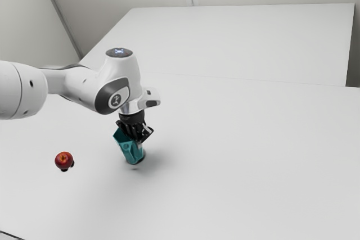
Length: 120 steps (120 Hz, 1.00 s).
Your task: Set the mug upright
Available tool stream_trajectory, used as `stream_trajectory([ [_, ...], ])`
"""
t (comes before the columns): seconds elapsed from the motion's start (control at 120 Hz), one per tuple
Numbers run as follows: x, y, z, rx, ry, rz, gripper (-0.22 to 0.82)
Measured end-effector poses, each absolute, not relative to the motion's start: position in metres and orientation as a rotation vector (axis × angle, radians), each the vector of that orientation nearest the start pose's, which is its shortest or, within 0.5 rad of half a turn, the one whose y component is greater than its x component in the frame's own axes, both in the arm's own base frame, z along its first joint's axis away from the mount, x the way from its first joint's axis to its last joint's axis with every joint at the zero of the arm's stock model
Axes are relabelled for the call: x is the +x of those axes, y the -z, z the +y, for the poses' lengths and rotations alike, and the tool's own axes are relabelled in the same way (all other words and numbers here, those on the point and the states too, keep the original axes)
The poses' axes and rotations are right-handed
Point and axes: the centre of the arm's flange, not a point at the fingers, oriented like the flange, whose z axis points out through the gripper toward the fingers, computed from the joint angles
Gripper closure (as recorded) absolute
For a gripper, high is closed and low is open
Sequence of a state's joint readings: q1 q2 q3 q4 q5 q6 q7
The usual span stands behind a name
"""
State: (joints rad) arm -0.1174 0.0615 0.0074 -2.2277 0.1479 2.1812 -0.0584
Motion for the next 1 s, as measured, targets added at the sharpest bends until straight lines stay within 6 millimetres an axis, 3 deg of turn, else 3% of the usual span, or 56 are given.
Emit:
stream_trajectory([
  [0.2, 0.520, -0.335, -0.052, -3.008, -0.138, 0.192, 0.76],
  [0.4, 0.521, -0.348, -0.055, -3.020, -0.075, 0.189, 0.35],
  [0.633, 0.518, -0.394, -0.056, -3.031, 0.068, 0.181, 0.12],
  [0.692, 0.521, -0.408, -0.056, -3.033, 0.094, 0.174, 0.10],
  [0.783, 0.534, -0.447, -0.063, -3.042, 0.136, 0.161, 0.07],
  [1.0, 0.550, -0.507, -0.082, -3.054, 0.121, 0.166, 0.03],
])
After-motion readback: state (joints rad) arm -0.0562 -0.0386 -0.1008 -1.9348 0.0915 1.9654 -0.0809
